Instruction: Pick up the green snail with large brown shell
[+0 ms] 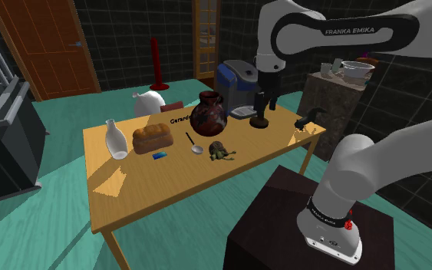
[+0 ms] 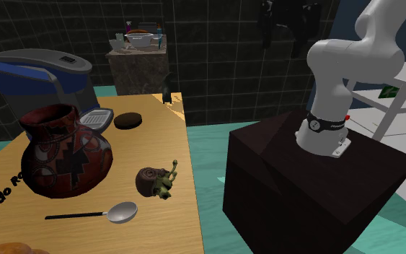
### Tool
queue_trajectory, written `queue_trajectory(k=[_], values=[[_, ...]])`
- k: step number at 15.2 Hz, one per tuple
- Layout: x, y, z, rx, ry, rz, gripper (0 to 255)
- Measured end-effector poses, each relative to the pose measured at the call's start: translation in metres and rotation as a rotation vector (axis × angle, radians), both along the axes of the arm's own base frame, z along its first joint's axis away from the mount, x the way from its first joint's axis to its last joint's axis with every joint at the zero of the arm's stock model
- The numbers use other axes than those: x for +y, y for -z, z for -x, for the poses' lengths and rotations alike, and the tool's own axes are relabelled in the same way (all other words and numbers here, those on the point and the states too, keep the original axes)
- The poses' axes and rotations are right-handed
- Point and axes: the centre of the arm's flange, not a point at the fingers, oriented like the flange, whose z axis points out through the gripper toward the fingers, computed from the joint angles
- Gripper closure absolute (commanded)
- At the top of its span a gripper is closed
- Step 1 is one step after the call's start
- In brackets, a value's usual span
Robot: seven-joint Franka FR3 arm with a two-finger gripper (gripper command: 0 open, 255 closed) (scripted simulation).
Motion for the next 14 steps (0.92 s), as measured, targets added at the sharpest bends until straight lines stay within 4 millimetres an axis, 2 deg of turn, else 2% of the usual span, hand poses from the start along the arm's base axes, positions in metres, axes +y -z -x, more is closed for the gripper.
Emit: queue_trajectory(k=[2,14], values=[[-0.003,0.005,-0.002,-0.001,-0.002,-0.001,0],[-0.070,0.126,-0.057,-0.044,-0.055,-0.031,0]])
